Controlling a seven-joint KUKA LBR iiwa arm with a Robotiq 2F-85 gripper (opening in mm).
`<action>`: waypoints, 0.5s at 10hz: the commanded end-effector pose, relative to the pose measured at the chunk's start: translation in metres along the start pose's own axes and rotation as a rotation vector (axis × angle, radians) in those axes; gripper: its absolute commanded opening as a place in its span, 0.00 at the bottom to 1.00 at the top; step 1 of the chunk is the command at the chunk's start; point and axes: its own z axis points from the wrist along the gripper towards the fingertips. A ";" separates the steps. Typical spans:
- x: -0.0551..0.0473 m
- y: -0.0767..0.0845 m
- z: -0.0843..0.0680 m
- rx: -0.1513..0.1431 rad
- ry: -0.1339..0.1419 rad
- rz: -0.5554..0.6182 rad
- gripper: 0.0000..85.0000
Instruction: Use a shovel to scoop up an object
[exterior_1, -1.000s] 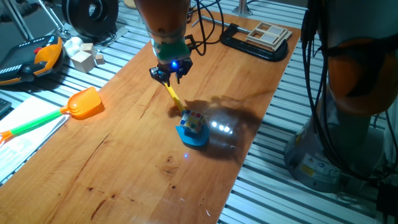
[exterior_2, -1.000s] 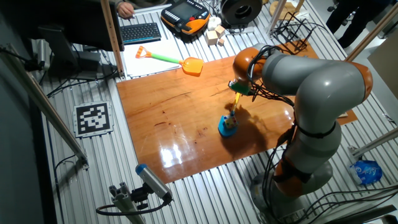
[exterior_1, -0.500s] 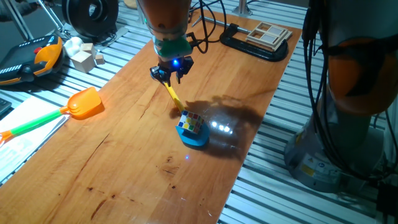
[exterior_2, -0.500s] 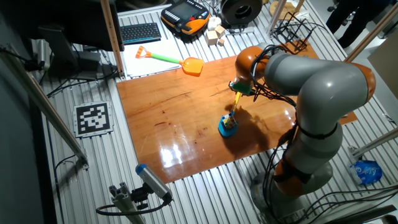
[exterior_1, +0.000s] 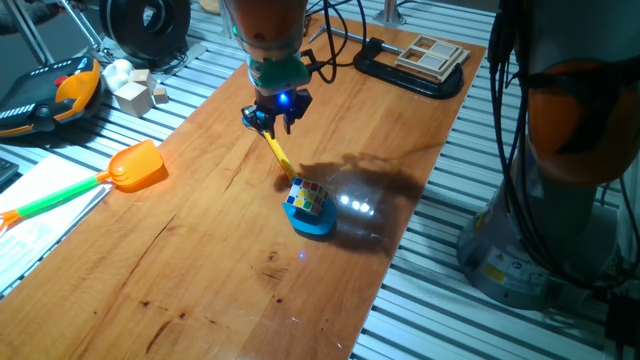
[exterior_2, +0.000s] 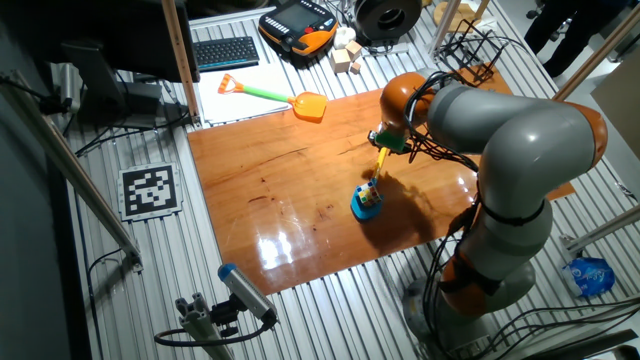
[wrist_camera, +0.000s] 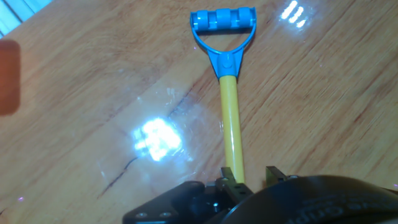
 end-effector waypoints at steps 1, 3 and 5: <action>0.001 -0.001 -0.002 0.000 0.005 0.001 0.40; 0.004 -0.002 -0.003 -0.009 0.023 0.004 0.40; 0.007 -0.002 -0.006 -0.009 0.031 -0.002 0.40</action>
